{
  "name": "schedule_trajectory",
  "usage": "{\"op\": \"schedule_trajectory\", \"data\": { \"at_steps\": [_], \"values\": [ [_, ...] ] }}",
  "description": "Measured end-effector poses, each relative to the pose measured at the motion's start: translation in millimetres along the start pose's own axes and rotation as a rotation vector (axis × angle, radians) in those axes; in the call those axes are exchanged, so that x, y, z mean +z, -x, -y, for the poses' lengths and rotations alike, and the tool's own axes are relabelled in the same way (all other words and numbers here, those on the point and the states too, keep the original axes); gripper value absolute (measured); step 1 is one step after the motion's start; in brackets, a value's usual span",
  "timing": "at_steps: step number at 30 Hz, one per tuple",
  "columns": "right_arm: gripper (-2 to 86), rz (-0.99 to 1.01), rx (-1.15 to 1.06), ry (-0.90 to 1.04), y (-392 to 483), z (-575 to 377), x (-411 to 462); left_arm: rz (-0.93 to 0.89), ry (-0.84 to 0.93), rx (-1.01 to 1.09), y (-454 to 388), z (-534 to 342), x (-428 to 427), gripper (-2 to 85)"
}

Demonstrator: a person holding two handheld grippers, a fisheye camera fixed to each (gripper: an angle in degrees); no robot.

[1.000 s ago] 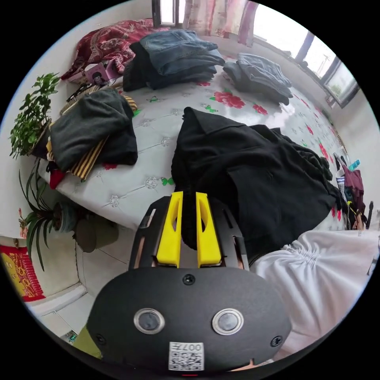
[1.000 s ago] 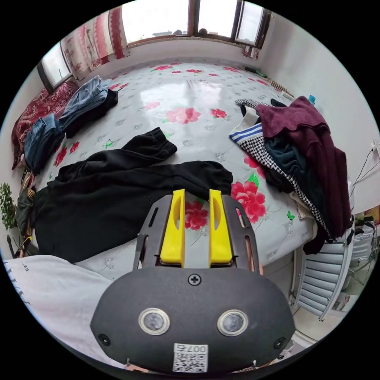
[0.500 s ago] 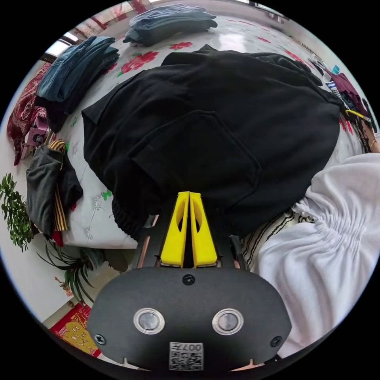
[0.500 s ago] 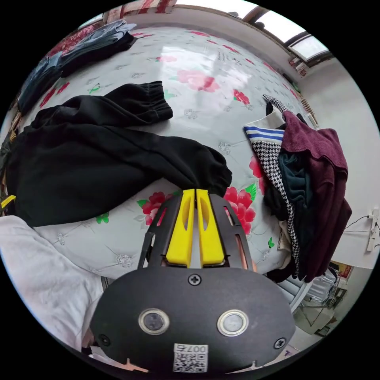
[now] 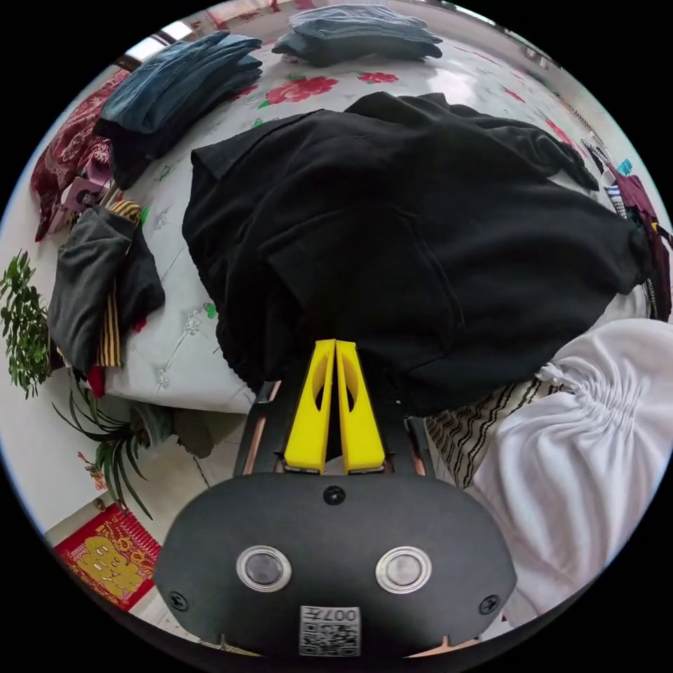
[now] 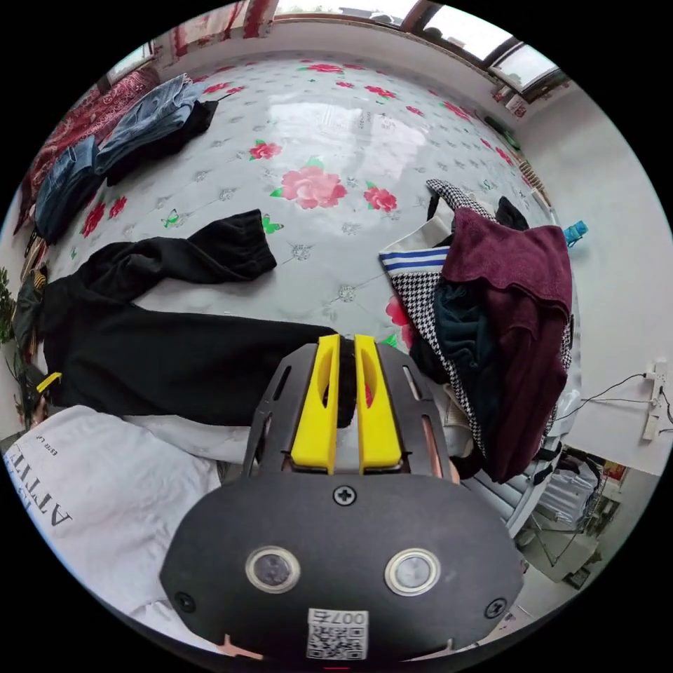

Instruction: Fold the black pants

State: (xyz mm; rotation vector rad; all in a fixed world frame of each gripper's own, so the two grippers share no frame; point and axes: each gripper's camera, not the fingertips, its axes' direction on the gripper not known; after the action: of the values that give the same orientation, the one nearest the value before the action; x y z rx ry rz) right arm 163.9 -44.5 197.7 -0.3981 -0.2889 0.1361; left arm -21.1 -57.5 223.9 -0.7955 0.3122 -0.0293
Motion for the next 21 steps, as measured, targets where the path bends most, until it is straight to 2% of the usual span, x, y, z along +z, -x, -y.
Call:
{"op": "schedule_trajectory", "data": {
  "at_steps": [4, 9, 13, 21],
  "values": [
    [2.1, 0.177, -0.039, -0.146, -0.3, 12.8, -4.1, -0.062, -0.135, -0.15, 28.0, -30.0, -40.8, -0.6],
    [3.8, 0.364, -0.059, -0.145, 7.7, 73.8, 20.8, -0.18, -0.233, -0.375, 77.9, -28.6, -63.4, 3.1],
    [5.1, 0.383, -0.072, -0.113, 21.6, 136.4, 47.4, -0.237, -0.304, -0.458, 114.3, 10.8, -81.0, 7.9],
    [6.0, 0.404, -0.074, 0.077, 42.4, 216.8, 115.6, -0.14, -0.25, -0.443, 170.5, 149.6, -79.7, 12.1]
  ]
}}
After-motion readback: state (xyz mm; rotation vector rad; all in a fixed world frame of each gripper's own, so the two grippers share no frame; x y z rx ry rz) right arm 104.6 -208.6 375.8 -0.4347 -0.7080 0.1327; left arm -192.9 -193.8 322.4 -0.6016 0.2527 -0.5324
